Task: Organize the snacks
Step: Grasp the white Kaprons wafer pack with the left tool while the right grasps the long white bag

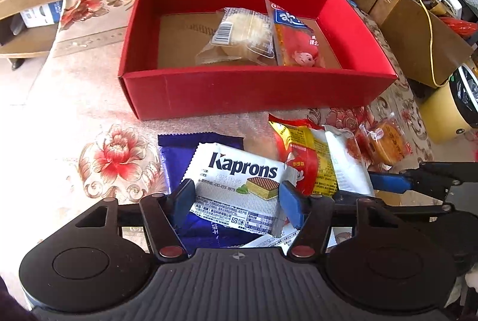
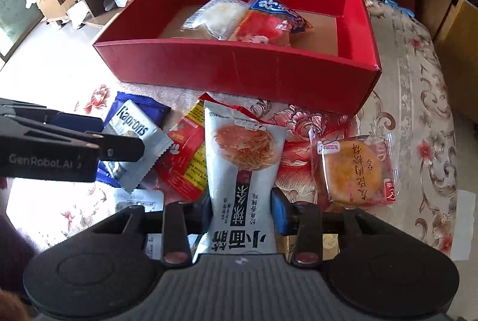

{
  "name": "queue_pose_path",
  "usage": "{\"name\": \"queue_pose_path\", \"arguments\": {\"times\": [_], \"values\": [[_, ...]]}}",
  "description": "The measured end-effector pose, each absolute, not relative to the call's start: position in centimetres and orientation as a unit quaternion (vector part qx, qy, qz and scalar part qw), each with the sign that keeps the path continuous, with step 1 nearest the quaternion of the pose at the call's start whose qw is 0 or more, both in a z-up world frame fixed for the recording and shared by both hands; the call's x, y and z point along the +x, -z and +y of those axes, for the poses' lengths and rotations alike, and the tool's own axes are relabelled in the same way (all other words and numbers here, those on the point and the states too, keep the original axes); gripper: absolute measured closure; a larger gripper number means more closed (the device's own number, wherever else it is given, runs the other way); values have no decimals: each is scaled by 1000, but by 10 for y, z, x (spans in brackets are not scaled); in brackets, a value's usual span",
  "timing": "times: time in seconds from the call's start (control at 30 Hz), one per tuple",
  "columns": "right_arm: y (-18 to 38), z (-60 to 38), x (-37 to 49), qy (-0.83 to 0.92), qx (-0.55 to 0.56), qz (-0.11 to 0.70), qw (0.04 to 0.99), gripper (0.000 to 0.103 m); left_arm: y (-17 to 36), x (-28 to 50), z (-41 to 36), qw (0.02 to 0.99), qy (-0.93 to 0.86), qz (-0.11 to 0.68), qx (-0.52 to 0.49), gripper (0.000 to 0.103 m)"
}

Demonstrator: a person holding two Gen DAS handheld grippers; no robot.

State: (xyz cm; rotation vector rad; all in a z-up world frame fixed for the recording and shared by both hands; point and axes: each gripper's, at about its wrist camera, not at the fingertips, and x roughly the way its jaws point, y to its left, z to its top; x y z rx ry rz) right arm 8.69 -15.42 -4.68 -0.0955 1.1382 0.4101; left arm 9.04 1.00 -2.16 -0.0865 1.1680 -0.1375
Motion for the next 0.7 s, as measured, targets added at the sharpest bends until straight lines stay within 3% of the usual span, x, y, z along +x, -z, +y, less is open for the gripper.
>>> {"name": "queue_pose_path", "arguments": {"times": [0.13,0.23,0.47,0.7], "values": [[46,-154,84,-195,-51,531,823,68,20,88,11,831,62,550,-46,33],[47,-155,85,-197,-50,532,822,68,20,87,14,830,51,553,-54,23],[44,-158,83,-202,-50,528,823,68,10,73,10,828,82,553,-25,17],[39,-156,82,-204,-57,522,827,68,28,69,41,794,26,571,-206,18]]}}
